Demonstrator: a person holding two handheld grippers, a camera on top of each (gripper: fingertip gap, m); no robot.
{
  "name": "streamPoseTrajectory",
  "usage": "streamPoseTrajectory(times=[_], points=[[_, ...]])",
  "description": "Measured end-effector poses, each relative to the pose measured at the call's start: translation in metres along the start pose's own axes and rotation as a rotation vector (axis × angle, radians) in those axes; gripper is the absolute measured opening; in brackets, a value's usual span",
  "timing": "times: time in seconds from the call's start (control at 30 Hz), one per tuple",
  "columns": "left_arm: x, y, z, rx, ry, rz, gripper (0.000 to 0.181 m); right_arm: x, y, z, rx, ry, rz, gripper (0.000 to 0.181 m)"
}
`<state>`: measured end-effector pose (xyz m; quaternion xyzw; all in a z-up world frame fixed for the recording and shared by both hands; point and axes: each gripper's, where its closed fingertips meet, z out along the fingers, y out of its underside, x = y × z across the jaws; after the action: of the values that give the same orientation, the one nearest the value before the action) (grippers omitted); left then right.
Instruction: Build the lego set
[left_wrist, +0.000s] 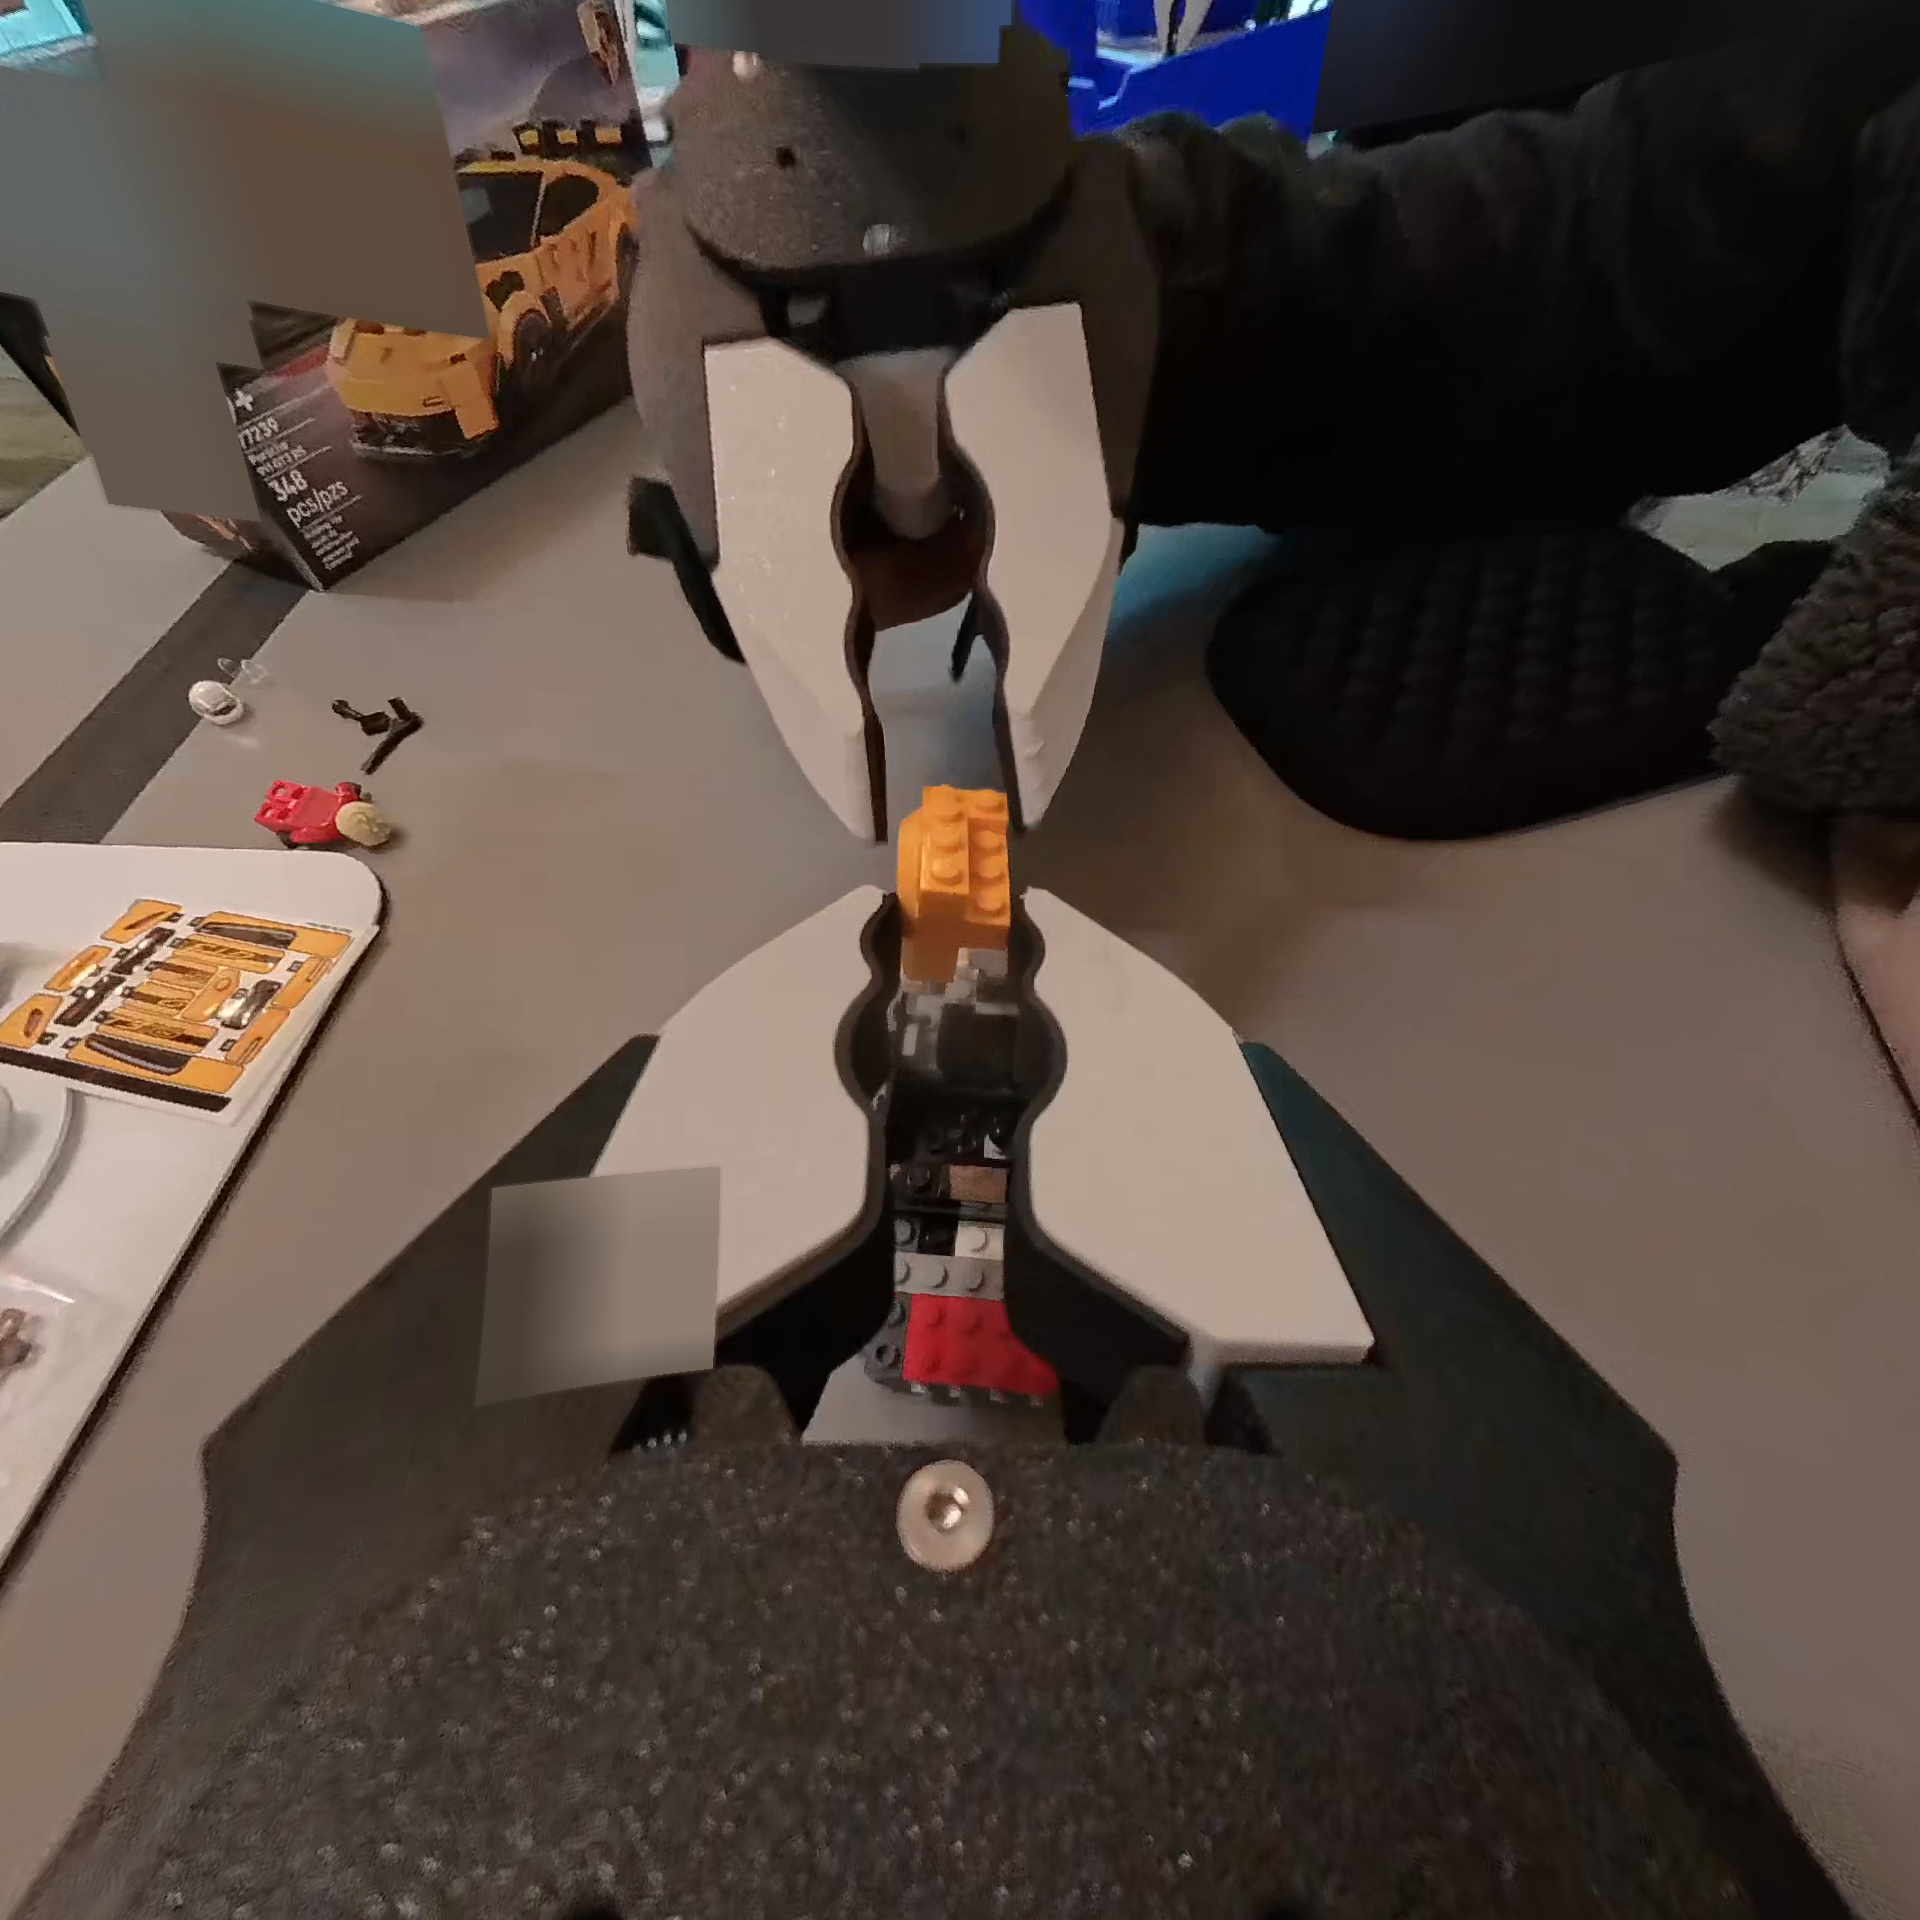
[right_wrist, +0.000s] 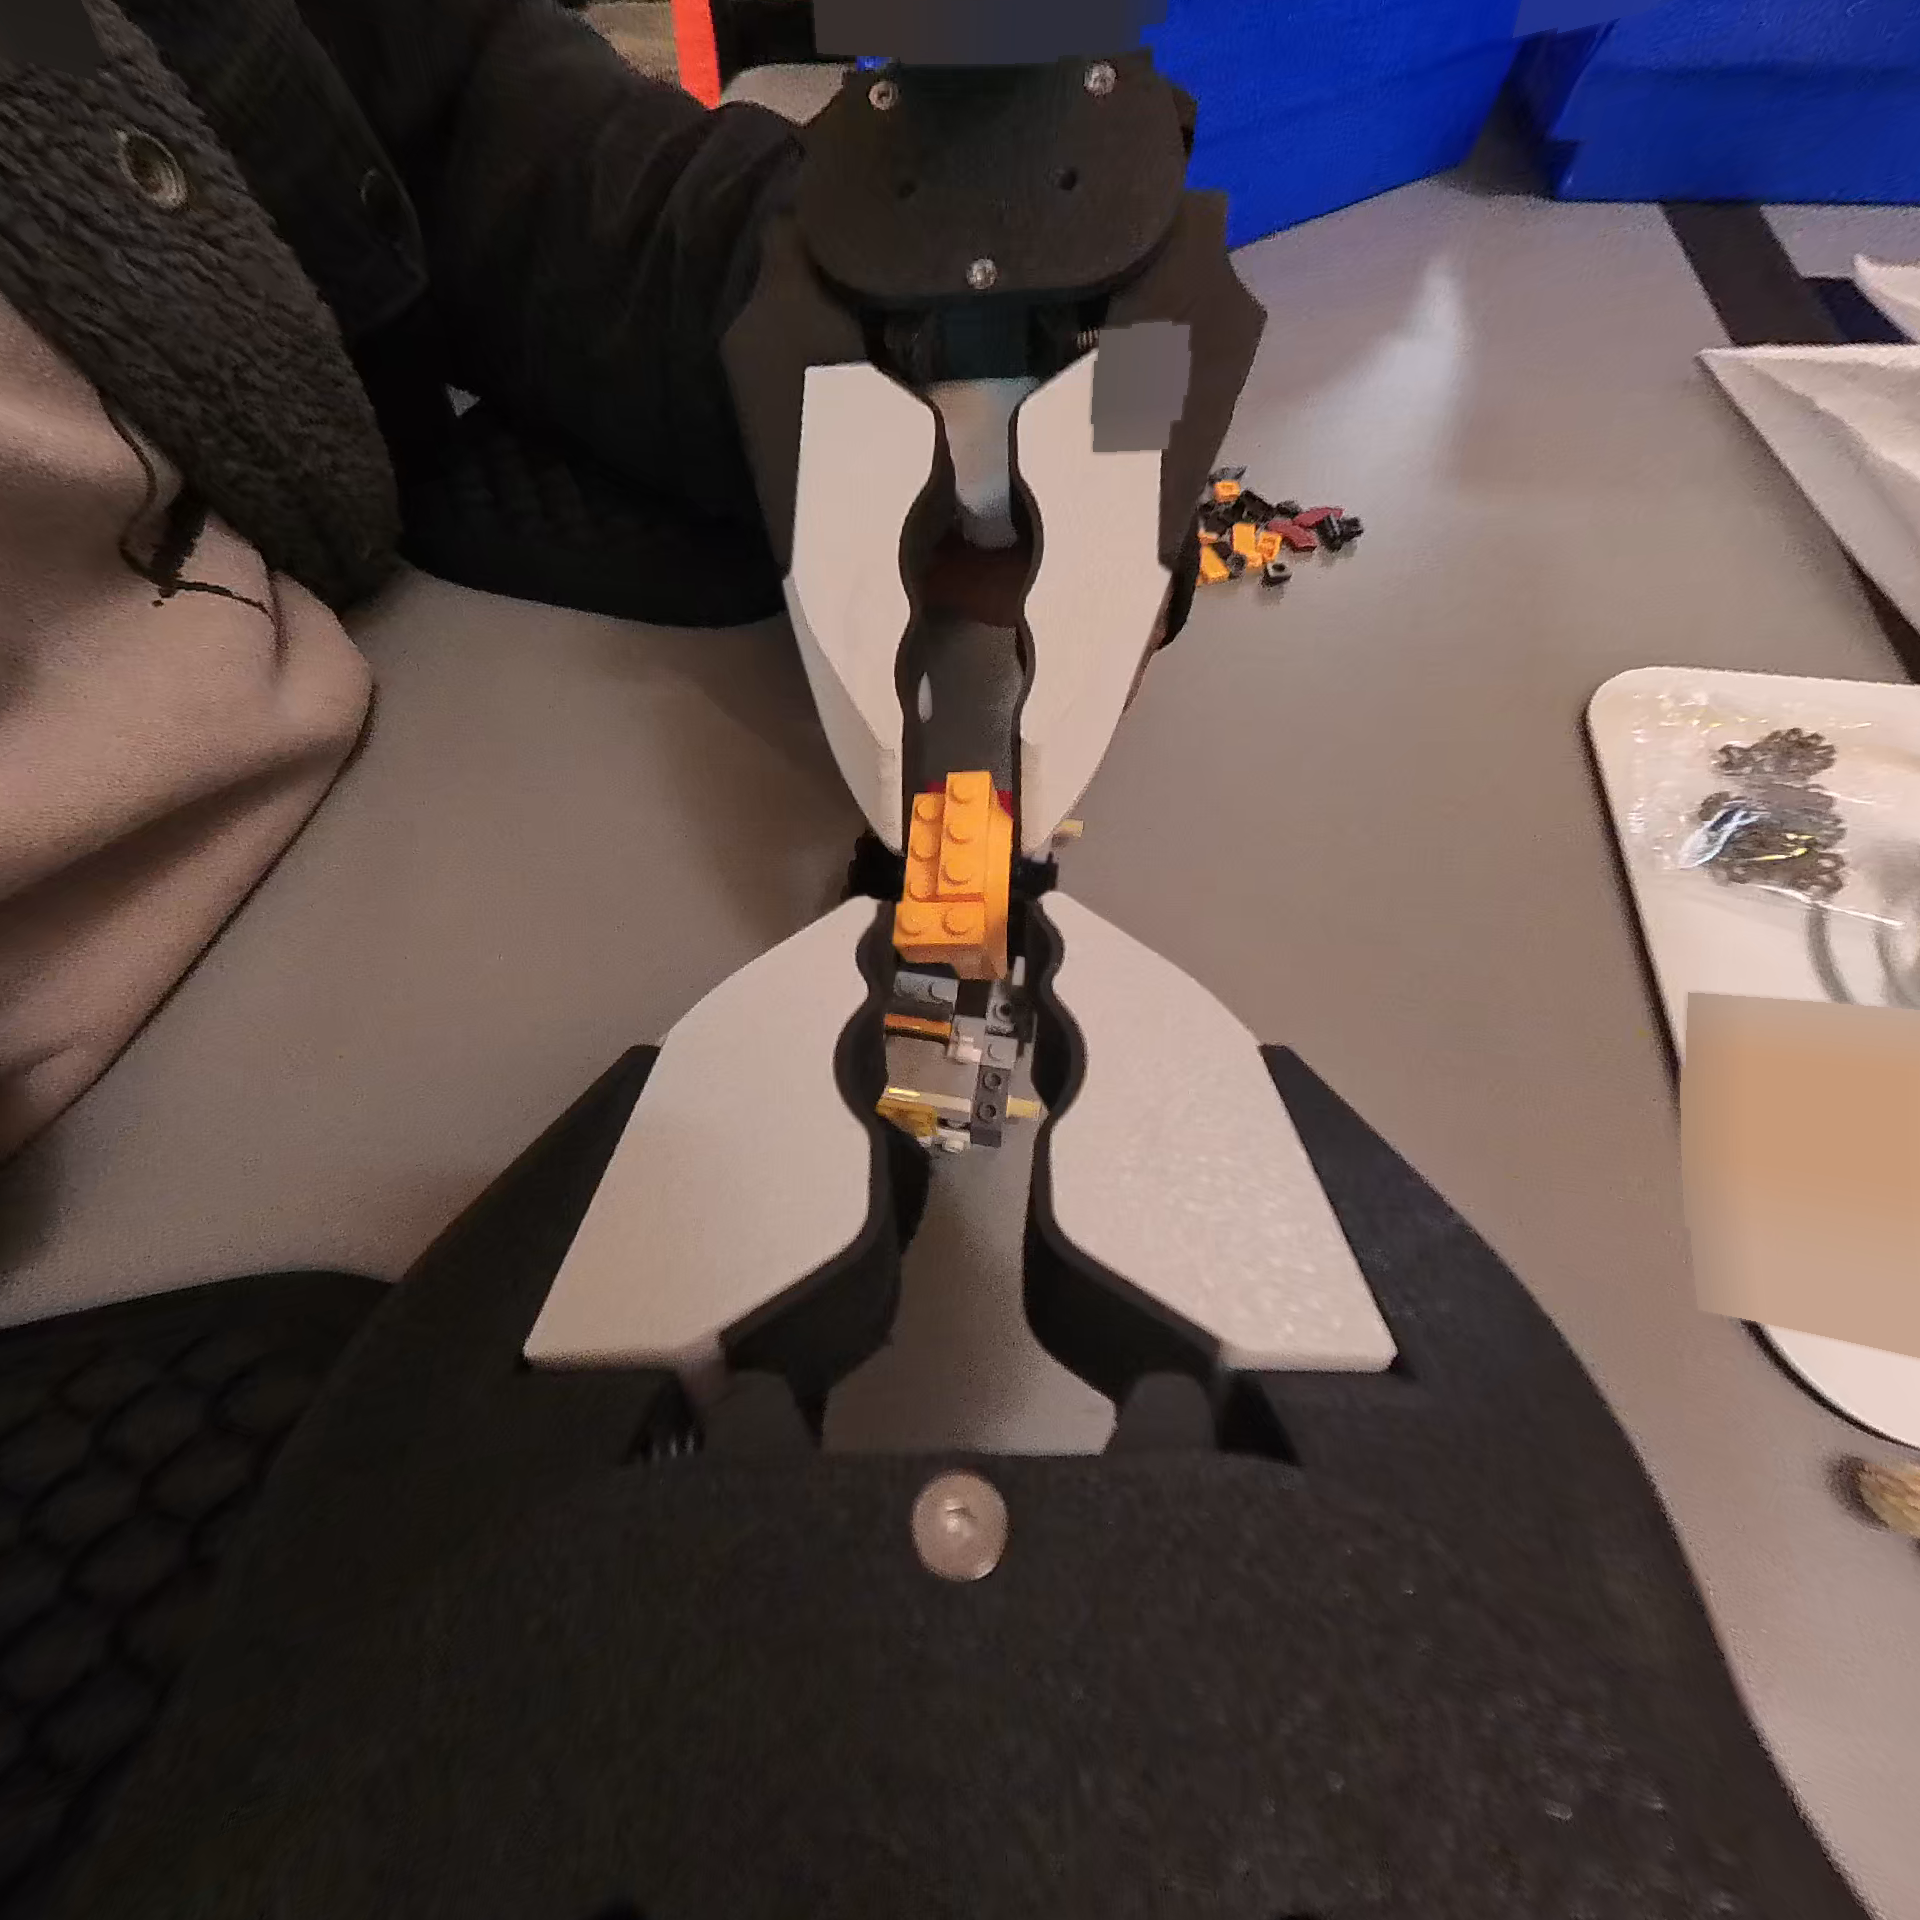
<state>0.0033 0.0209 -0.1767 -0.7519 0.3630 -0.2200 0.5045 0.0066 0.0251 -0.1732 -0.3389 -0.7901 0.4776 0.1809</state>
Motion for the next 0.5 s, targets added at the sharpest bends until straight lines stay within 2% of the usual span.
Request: streamPoseTrajectory(times=[0.23, 0.3, 0.37, 0.5], points=[[-0.006, 0.005, 0.0, -0.006, -0.013, -0.025, 0.022, 0.005, 0.004, 0.003, 0.029, -0.005, 0.026, 0.02], [-0.007, 0.015, -0.003, -0.074, 0.008, -0.089, 0.048, 0.015, 0.011, -0.003, -0.005, 0.044, 0.032, 0.02], [-0.001, 0.029, -0.007, -0.156, 0.054, -0.163, 0.067, 0.025, 0.017, -0.012, -0.018, 0.091, 0.057, 0.02], [0.015, 0.051, 0.0, -0.297, 0.104, -0.178, 0.083, 0.035, 0.025, -0.022, -0.045, 0.141, 0.073, 0.02]])
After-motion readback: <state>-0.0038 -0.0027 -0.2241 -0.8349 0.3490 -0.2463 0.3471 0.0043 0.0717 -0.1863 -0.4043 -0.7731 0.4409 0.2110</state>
